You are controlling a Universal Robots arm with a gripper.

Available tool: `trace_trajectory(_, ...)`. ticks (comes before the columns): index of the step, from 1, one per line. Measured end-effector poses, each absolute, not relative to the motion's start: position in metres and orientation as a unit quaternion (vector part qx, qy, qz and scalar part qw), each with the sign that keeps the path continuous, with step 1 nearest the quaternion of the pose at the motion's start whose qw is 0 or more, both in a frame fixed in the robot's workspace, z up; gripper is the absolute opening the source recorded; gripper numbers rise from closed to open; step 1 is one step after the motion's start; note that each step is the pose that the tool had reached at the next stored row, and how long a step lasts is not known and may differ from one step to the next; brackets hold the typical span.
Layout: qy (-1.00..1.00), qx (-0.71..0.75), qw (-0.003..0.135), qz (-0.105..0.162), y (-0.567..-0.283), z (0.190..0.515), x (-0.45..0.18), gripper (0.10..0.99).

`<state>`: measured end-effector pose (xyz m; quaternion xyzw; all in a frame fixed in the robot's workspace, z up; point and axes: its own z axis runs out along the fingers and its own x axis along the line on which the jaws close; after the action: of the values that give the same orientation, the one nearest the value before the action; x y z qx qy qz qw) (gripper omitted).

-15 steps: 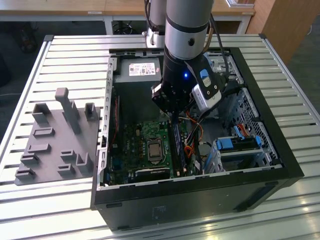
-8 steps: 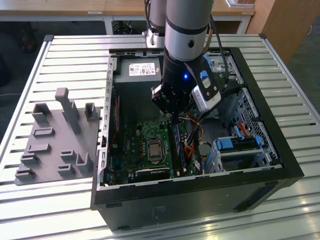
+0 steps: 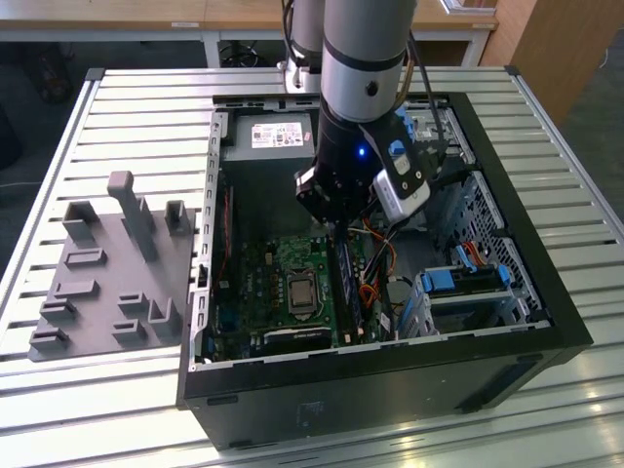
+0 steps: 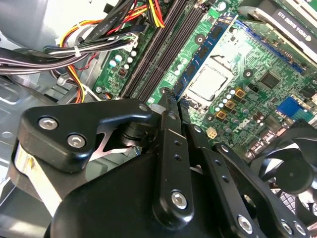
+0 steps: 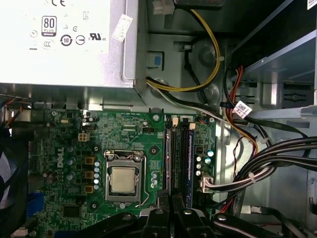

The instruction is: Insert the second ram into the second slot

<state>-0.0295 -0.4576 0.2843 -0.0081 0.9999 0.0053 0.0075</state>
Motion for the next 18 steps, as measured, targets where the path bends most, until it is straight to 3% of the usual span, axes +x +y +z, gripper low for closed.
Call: trace_trajectory(18, 1.000, -0.008, 0.007, 0.006, -0.4576, 0.2766, -0.0295, 0.137)
